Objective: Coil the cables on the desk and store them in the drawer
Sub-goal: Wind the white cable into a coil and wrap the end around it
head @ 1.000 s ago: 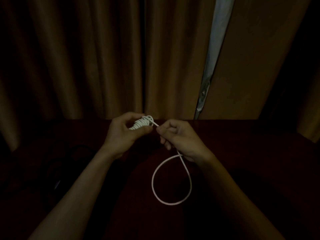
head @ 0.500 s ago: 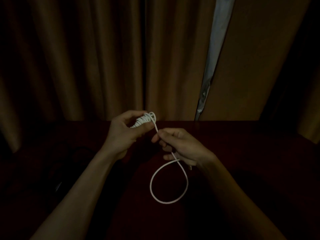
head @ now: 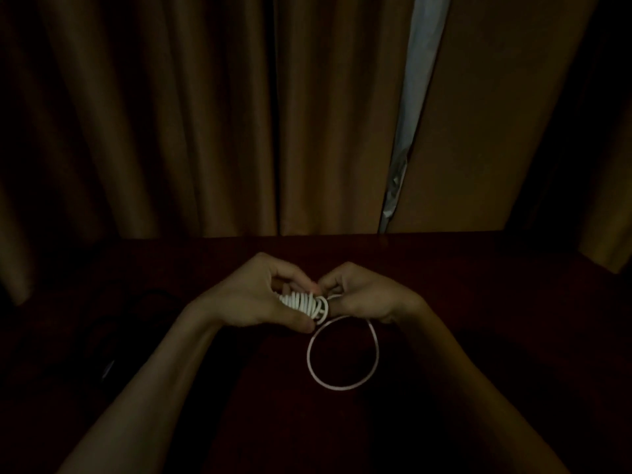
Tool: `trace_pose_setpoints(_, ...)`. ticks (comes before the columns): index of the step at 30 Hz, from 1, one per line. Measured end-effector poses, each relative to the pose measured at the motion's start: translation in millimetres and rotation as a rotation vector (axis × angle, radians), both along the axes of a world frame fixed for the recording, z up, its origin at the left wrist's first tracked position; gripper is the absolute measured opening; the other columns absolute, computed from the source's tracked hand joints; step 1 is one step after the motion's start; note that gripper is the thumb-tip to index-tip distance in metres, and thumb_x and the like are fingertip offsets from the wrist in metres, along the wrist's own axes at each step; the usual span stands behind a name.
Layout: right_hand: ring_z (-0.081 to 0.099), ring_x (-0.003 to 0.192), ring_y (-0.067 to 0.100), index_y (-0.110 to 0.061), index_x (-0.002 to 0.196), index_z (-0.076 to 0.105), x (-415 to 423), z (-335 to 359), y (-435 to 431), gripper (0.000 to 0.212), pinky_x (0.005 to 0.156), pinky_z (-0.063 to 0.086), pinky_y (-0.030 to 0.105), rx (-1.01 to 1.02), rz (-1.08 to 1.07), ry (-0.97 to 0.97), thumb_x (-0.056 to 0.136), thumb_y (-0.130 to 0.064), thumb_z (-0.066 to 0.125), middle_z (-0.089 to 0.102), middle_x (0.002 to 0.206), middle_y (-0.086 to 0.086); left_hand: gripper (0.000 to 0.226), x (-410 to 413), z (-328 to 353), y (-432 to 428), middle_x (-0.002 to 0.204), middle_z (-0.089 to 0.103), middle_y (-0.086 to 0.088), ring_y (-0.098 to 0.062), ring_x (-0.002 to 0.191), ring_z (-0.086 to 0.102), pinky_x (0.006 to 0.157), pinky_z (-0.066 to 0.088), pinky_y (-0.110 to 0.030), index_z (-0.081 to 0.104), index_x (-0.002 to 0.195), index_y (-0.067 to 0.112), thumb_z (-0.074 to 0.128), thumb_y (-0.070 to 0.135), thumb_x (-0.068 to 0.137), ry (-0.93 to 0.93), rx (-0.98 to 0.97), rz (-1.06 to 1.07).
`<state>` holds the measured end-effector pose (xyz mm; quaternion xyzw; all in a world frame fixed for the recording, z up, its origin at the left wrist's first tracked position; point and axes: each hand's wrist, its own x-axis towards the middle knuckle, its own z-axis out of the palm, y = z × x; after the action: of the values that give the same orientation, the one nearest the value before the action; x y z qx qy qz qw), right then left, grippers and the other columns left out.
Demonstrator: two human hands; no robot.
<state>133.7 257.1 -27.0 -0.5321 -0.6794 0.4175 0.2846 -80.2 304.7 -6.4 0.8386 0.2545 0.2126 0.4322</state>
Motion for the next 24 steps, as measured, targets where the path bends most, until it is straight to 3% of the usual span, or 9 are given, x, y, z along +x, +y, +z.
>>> trace_pose_setpoints(4,0.061,0.084,0.018,0.002,0.109,0.065,-7.2,-0.4,2.8,0.02,0.073,0.048,0.025,0.07,-0.044,0.083,0.09,0.0,0.072,0.067,0.092,0.012,0.057,-1.4,-1.1,4.2,0.095,0.075,-0.001,-0.022,0.089,0.074,0.075,0.06,-0.03,0.073,0.109,0.02,0.097,0.01,0.059,0.024,0.033,0.024)
trace_pose_setpoints(8,0.063,0.085,0.013,-0.005,0.11,0.065,-9.6,-1.6,5.0,0.02,0.079,0.049,0.028,0.146,-0.077,0.056,0.091,-0.005,0.072,0.069,0.093,0.007,0.046,-2.3,-1.6,6.1,0.091,0.074,0.006,-0.013,0.081,0.071,0.07,0.057,-0.026,0.074,0.097,0.022,0.098,0.012,0.06,0.055,0.104,0.032)
trace_pose_setpoints(13,0.065,0.086,0.014,-0.011,0.123,0.063,-4.3,2.1,4.5,0.03,0.08,0.053,0.029,0.242,-0.137,0.062,0.095,0.001,0.063,0.069,0.093,0.016,0.041,1.6,-5.4,5.9,0.104,0.075,0.006,-0.016,0.096,0.072,0.085,0.061,-0.042,0.072,0.094,0.022,0.097,0.013,0.063,-0.004,0.114,0.034)
trace_pose_setpoints(18,0.066,0.089,0.016,-0.009,0.124,0.063,-5.3,3.3,4.1,0.033,0.08,0.054,0.026,0.288,-0.141,0.097,0.095,0.005,0.061,0.069,0.1,0.012,0.04,1.5,-9.8,11.8,0.095,0.077,0.006,-0.009,0.094,0.073,0.085,0.06,-0.036,0.07,0.092,0.019,0.096,0.009,0.063,-0.029,0.161,0.072)
trace_pose_setpoints(20,0.07,0.096,0.02,-0.014,0.121,0.064,-1.3,-0.6,5.8,0.035,0.083,0.056,0.03,0.288,-0.164,0.001,0.091,0.004,0.064,0.071,0.106,0.009,0.039,-2.4,-13.8,19.0,0.089,0.076,0.009,-0.006,0.085,0.073,0.079,0.061,-0.038,0.071,0.09,0.025,0.097,0.014,0.062,0.017,0.257,0.152)
trace_pose_setpoints(22,0.071,0.091,0.022,-0.021,0.114,0.065,7.3,-8.0,9.3,0.033,0.078,0.056,0.033,0.239,-0.19,-0.229,0.087,-0.002,0.068,0.072,0.096,0.003,0.038,-8.0,-17.4,27.9,0.086,0.073,0.012,-0.004,0.08,0.07,0.073,0.06,-0.041,0.069,0.089,0.034,0.095,0.027,0.062,0.129,0.38,0.276)
trace_pose_setpoints(24,0.069,0.086,0.019,-0.027,0.099,0.066,16.6,-15.3,12.6,0.019,0.073,0.053,0.03,0.155,-0.243,-0.473,0.085,-0.016,0.072,0.069,0.086,-0.004,0.039,-11.7,-18.8,33.9,0.091,0.069,0.014,-0.008,0.085,0.067,0.072,0.059,-0.038,0.065,0.094,0.039,0.089,0.041,0.062,0.261,0.495,0.408)
